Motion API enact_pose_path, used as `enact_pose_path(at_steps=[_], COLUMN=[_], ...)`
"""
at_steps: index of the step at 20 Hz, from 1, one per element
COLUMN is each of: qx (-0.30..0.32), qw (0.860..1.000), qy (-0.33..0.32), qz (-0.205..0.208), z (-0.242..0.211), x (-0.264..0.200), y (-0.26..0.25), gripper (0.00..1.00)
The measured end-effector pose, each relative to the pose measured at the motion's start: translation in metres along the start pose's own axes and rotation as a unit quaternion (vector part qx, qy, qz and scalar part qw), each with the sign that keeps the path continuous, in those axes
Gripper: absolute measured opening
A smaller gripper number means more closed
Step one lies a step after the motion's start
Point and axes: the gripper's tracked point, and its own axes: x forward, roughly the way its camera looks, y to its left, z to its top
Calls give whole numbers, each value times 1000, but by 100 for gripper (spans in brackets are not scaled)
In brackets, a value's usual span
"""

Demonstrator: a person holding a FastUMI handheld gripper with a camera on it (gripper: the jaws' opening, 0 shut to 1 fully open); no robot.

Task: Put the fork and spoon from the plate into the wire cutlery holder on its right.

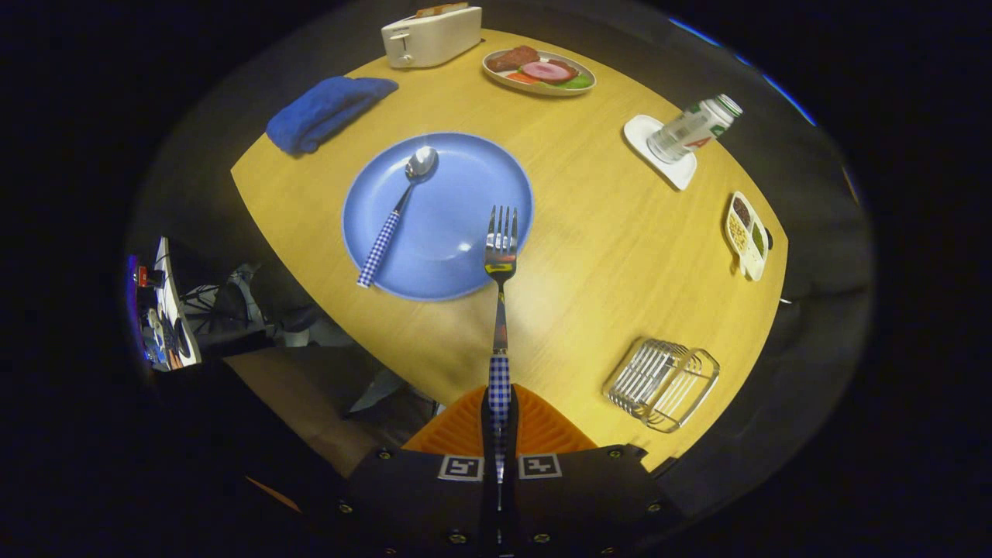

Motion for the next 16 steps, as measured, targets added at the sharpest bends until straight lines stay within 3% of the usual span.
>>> enact_pose_path(at_steps=[9, 16], qx=[32, 42], qw=[995, 988], qy=[78, 135], qz=[-47, -65], z=[-87, -116], x=[-43, -52], y=[-77, -120], gripper=[2, 2])
